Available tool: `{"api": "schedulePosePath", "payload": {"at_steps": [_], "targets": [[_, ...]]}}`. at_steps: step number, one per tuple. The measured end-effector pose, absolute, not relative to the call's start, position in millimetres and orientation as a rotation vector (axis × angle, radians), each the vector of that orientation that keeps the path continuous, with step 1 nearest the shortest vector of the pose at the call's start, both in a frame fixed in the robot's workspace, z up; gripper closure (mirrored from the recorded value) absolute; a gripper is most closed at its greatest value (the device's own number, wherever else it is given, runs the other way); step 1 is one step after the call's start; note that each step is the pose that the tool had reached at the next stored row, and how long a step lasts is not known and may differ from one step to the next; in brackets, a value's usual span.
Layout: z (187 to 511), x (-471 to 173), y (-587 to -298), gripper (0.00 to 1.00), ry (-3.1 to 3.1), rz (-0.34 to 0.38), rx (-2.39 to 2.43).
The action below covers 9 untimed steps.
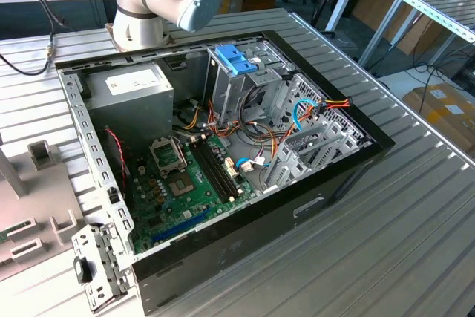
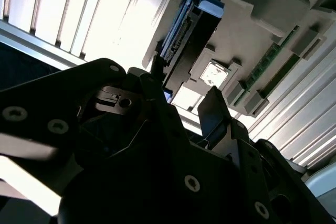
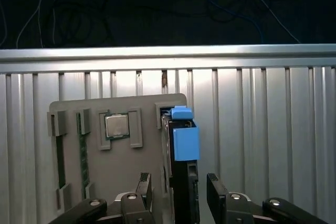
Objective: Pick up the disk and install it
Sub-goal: 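Pick up the disk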
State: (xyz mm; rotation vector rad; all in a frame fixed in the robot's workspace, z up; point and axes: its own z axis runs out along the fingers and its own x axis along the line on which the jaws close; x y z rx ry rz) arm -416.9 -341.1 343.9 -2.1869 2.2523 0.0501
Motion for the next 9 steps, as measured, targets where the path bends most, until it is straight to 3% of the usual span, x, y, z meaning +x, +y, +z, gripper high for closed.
{"api": "schedulePosePath", "payload": {"at_steps": [9], "targets": [[336,-430,-338,0.46,2.240,0.054,-2.196]]}}
